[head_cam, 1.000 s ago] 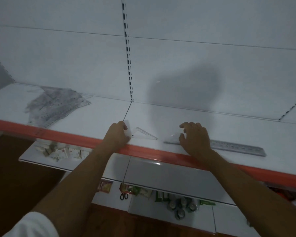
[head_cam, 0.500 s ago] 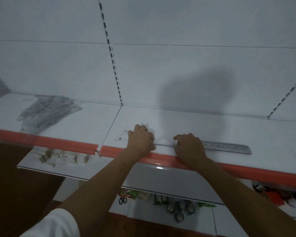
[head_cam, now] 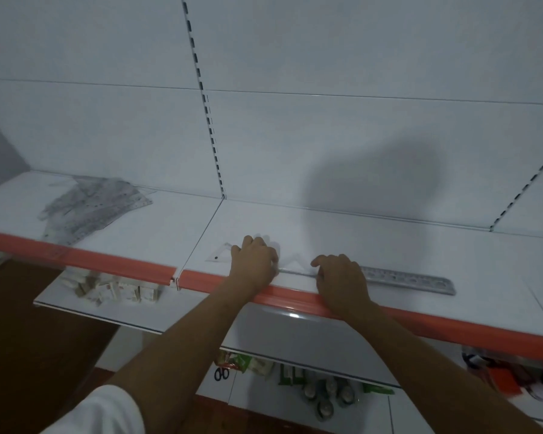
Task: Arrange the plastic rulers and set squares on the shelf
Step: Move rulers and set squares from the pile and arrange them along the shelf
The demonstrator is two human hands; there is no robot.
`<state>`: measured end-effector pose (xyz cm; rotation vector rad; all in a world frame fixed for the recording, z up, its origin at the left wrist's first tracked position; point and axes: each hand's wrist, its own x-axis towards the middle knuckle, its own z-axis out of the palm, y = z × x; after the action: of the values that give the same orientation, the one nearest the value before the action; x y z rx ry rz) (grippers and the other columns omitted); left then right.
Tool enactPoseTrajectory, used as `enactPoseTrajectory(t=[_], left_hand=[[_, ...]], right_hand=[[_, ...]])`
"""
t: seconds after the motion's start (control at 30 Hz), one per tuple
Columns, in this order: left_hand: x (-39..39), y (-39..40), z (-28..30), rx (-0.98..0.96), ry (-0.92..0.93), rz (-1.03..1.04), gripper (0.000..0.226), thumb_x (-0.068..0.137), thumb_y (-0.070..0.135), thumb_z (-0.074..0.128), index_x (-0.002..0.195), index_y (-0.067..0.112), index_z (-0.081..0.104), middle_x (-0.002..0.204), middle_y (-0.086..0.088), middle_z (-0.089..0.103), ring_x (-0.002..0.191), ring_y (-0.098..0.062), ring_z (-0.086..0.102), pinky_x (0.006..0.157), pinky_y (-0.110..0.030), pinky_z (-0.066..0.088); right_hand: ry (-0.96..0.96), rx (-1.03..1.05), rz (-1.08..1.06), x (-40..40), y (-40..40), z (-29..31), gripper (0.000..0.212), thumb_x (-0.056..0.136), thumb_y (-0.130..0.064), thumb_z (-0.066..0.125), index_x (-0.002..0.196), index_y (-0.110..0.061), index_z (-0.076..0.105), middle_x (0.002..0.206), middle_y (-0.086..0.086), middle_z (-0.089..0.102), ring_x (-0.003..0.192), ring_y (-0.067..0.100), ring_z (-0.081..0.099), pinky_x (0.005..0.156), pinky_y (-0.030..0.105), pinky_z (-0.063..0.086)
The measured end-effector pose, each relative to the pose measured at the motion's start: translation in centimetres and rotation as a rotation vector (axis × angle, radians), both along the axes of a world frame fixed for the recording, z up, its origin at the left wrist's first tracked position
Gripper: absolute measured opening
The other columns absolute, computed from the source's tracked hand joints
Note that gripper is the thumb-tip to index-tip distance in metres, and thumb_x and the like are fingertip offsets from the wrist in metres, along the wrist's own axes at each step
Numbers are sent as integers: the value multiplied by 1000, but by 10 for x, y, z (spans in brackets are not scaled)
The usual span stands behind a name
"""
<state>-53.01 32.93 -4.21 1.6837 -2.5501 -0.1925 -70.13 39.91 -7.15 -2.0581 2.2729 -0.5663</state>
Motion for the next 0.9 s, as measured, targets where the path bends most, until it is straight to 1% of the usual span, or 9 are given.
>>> enactPoseTrajectory(t=[0.1,0.2,0.37,0.47,0.6,0.77,0.9], left_hand=[[-2,0,-1,2,11,-1,20,93,26,56,108,27,69,118,-2,53,116,-23,41,95,-40,33],[-2,0,-1,16,8,-1,19,92,27,57,108,29,68,117,-2,53,116,-23,41,96,-41,32],[-5,-2,-3,46,8,7,20,92,28,56,110,31,65,117,-1,55,116,-22,42,95,-40,32],[-7,-2,-5,34,2,8,21,94,27,54,112,31,65,116,0,58,114,-21,45,94,-40,32],[-10,-4,-5,31,-9,6,26,95,24,51,118,26,63,115,-1,60,115,-22,48,95,-40,32],[-11,-5,-4,28,-33,-8,24,95,22,51,111,25,67,109,-2,63,110,-22,51,93,-37,34],[-10,-7,-5,32,-41,-6,24,95,25,51,114,26,66,112,-2,60,111,-22,52,93,-39,35]], right_hand=[[-6,20,14,0,0,0,45,80,2,50,117,-21,61,101,1,67,94,20,56,80,30,39],[8,39,33,-2,-1,0,53,78,7,50,121,-23,58,100,-1,67,94,18,55,82,29,39],[16,47,55,-4,-2,0,47,81,0,53,120,-26,57,100,-2,66,93,17,55,80,29,38],[-27,34,73,-3,0,0,40,81,-9,55,117,-25,59,103,-2,67,96,18,56,84,29,42],[-13,27,65,-2,-2,-2,38,85,-5,53,118,-23,60,106,-1,66,98,19,55,84,30,39],[-23,54,39,-1,-2,0,37,86,-5,51,116,-23,60,105,-1,66,99,19,55,85,30,39],[-12,76,32,0,-2,3,37,84,-4,53,115,-24,62,104,-2,67,97,17,55,84,29,41]])
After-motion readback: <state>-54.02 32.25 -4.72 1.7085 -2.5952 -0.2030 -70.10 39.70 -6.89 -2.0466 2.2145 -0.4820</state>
